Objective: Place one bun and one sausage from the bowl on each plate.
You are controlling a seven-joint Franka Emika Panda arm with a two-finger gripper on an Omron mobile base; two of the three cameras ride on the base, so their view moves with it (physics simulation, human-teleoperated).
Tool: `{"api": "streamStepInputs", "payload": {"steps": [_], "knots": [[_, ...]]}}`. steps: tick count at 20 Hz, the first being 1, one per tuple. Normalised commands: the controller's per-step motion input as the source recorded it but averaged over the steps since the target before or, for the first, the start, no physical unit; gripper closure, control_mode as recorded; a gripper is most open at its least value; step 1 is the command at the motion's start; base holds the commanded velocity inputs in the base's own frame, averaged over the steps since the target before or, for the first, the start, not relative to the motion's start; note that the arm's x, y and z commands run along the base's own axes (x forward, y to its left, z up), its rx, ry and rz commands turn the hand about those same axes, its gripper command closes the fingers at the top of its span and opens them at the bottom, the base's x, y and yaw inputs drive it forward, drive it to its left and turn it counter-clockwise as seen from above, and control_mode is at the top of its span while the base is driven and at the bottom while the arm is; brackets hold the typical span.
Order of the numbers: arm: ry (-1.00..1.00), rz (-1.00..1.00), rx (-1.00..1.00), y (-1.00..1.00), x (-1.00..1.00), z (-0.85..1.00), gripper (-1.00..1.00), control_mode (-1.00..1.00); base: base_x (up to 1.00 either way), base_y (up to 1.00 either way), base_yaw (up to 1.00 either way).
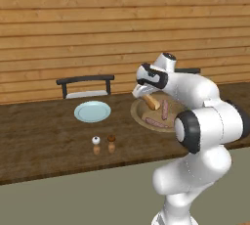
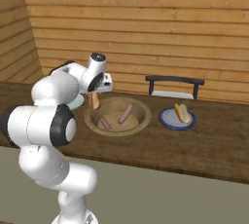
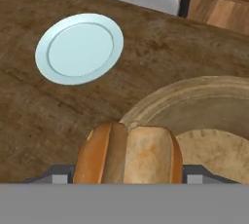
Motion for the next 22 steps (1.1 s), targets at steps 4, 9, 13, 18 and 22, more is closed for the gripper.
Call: {"api": "streamStepInputs", "payload": {"steps": [4, 9, 13, 18, 22], "knots": [[-0.13, 0.00, 0.00, 1.00, -0.50, 0.42, 1.00, -1.00, 0.00, 0.00, 0.00], [-0.06, 0.00, 0.00, 1.00, -0.23, 0.31, 1.00, -1.00, 0.00, 0.00, 0.00], [0.04, 0.00, -0.08, 1.00, 0.09, 0.00, 1.00, -1.00, 0.00, 0.00, 0.00], [0.25, 0.00, -0.20, 0.81, 0.61, 0.02, 1.00, -1.00, 0.00, 0.00, 0.00], [0.14, 0.06, -0.03, 0.10, 0.29, -0.28, 1.00, -1.00, 0.00, 0.00, 0.00]]}}
